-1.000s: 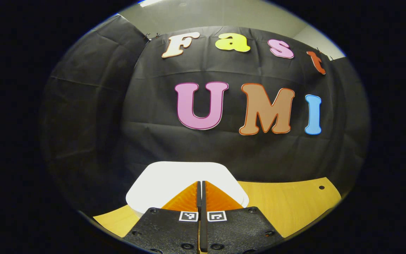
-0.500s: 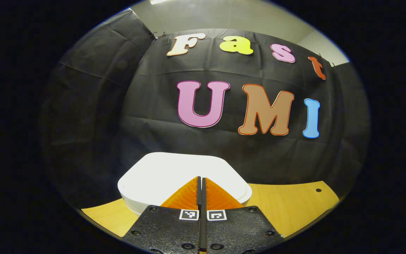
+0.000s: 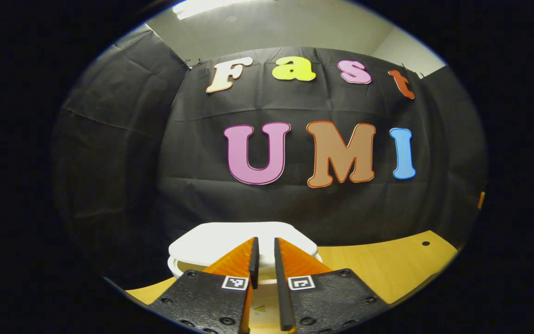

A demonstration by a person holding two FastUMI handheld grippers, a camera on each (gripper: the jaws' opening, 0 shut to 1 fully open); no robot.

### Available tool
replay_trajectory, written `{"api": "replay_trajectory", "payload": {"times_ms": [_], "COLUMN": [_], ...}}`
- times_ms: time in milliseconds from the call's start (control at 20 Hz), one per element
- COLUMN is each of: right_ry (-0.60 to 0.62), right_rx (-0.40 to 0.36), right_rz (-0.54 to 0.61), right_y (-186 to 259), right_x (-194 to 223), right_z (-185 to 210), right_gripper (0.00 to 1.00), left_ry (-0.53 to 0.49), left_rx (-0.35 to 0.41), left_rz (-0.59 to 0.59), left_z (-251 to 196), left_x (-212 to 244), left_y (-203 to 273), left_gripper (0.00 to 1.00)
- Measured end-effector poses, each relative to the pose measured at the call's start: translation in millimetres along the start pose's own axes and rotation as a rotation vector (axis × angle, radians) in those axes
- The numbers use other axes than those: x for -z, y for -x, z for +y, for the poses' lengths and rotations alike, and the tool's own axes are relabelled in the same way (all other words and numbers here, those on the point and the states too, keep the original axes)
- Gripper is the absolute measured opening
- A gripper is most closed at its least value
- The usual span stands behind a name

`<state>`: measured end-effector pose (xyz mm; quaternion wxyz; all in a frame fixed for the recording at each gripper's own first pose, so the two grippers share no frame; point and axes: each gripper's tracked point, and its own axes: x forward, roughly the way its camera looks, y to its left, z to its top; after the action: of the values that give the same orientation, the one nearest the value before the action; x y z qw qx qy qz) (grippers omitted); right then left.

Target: Press the lid of the desktop garbage bin to open it, pick up the crumpled paper on the desktop and throw it into the bin, then pick up the pop can on the desktop and drop it into the bin, and finally close the garbage bin lid.

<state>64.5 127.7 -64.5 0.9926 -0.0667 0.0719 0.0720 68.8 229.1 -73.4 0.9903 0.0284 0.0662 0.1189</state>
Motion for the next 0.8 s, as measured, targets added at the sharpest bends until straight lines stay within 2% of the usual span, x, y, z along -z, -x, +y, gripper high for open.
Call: {"api": "replay_trajectory", "payload": {"times_ms": [50,200,250,350,450,500,700,750,800], "right_ry": [0.0,0.007,0.01,0.017,0.024,0.028,0.045,0.046,0.052], "right_rx": [-0.01,-0.038,-0.051,-0.074,-0.101,-0.111,-0.148,-0.158,-0.166], "right_rz": [0.017,0.059,0.071,0.095,0.134,0.163,0.291,0.323,0.352], "right_y": [-2,-8,-10,-12,-16,-19,-25,-26,-25], "right_x": [5,21,26,39,57,68,120,133,147], "right_z": [3,13,18,25,34,37,49,52,55], "right_gripper": [0.95,0.95,0.95,0.96,0.95,0.96,0.96,1.0,0.96], "left_ry": [0.001,0.012,0.015,0.022,0.014,0.004,-0.002,-0.006,-0.015], "left_rx": [0.003,0.024,0.022,0.024,0.034,0.034,0.048,0.051,0.055], "left_rz": [-0.017,-0.047,-0.053,-0.07,-0.089,-0.095,-0.13,-0.138,-0.147], "left_z": [-1,-6,-5,-5,-7,-6,-7,-7,-8], "left_x": [-5,-15,-15,-19,-23,-26,-41,-43,-46], "left_y": [3,18,25,37,45,49,62,66,69], "left_gripper": [0.3,0.42,0.54,0.63,0.84,0.88,0.9,0.9,0.9]}}
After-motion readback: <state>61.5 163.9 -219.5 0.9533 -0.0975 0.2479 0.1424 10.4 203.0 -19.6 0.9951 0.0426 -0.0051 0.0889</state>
